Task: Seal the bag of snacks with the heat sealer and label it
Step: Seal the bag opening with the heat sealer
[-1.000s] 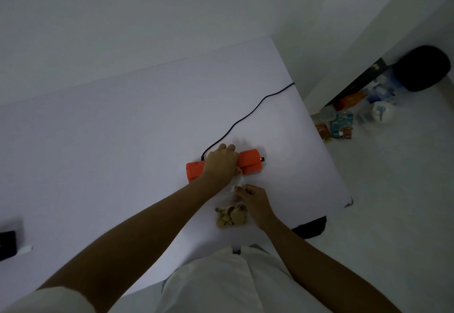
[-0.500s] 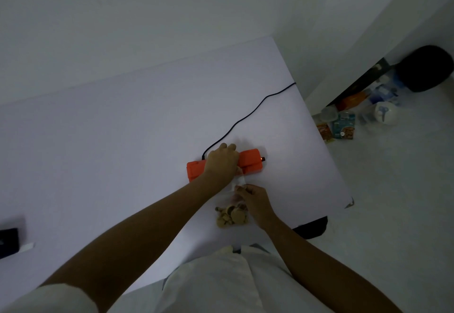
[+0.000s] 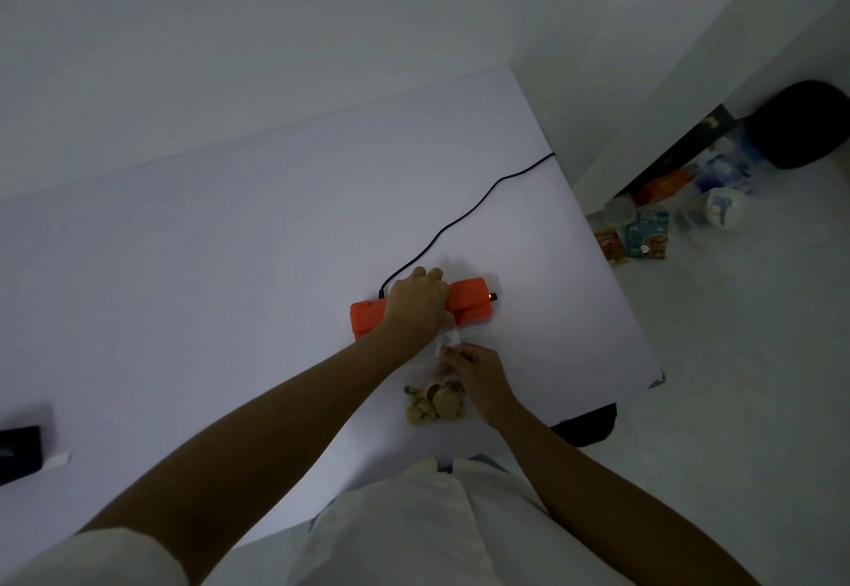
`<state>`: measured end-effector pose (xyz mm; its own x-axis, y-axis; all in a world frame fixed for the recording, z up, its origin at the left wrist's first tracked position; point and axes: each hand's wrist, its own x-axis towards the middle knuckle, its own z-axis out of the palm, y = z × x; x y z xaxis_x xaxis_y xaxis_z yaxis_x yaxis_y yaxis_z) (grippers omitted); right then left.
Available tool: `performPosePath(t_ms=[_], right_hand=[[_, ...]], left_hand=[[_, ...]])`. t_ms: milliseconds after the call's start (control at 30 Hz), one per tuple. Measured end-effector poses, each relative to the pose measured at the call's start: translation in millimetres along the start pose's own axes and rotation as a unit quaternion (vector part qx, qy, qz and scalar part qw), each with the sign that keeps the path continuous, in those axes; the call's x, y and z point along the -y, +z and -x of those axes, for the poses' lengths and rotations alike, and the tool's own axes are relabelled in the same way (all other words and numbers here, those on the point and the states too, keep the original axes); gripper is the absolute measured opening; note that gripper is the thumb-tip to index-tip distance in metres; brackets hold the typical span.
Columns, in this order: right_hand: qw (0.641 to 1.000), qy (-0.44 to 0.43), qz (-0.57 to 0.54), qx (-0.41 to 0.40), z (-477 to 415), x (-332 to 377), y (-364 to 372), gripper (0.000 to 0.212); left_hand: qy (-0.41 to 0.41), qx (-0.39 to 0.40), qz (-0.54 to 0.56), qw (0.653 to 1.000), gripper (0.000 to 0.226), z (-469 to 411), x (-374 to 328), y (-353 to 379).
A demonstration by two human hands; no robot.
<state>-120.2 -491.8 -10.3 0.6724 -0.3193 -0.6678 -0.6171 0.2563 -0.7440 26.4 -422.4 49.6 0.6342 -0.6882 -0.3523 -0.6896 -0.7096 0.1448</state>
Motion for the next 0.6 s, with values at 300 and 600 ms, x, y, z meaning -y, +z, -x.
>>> performPosePath(t_ms=[300, 600], right_hand=[[1.0, -0.001, -0.003, -0.001, -2.6, -2.1, 0.0, 0.023], [1.0, 0.005, -0.014, 0.0, -4.6, -2.4, -0.9, 0.021]], left_hand=[[-0.002, -0.007, -0.012, 1.0, 0.022, 0.8, 0.1, 0.7], [0.011, -0.028, -0.011, 0.999, 0.021, 9.9, 2.1, 2.5]])
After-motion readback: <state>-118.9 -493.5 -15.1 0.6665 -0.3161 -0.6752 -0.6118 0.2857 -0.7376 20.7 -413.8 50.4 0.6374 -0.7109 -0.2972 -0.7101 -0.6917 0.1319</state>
